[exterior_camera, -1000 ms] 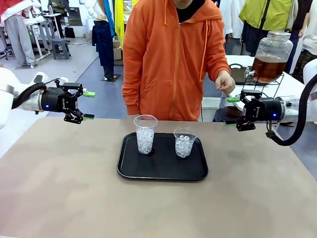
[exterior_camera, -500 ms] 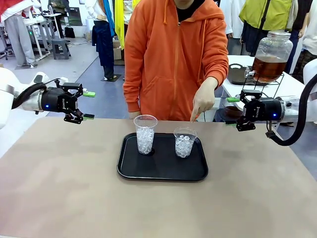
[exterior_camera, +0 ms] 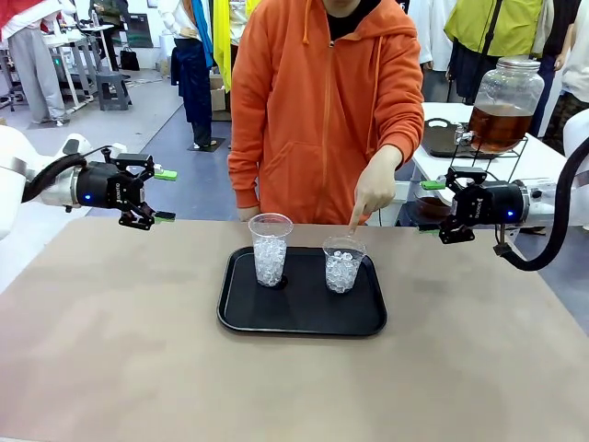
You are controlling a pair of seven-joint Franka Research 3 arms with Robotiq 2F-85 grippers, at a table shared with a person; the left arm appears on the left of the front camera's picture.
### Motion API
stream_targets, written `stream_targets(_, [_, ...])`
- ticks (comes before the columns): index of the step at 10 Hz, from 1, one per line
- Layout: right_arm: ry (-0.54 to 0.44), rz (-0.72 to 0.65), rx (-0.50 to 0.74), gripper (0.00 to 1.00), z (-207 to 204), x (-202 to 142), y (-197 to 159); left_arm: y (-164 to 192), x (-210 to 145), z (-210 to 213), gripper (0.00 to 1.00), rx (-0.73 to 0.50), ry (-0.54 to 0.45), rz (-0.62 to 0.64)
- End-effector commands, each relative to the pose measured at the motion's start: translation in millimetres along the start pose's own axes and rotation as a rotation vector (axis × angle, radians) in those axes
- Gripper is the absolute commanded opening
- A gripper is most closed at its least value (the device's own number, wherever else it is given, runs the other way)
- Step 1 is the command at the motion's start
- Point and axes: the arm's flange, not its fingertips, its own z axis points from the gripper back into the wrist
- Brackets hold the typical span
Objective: Pour the drink into the iced cup.
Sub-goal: Pick up the iced cup indicated by the human and present it to them.
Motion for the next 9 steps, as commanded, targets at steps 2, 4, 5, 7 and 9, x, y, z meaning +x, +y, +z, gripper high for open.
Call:
stream_targets(2, [-0.011, 0.106, -0.007, 1.0, -2, -3, 1, -1, -1, 1, 1.0, 0.008, 0.002, 0.007])
stream_targets(4, [-0.039, 0.41, -0.019, 1.0, -6, -14, -4, -1, -1, 1, 1.0, 0.008, 0.002, 0.007])
stream_targets(5, [-0.022, 0.568, 0.011, 1.0, -7, -20, -7, -1, -1, 1, 1.0, 0.008, 0.002, 0.007])
stream_targets(7, [0.017, 0.792, 0.005, 1.0, -9, -29, -11, -1, -1, 1, 1.0, 0.008, 0.002, 0.007])
stream_targets(9, [0.047, 0.725, -0.014, 1.0, -7, -30, -11, -1, -1, 1, 1.0, 0.008, 0.002, 0.007])
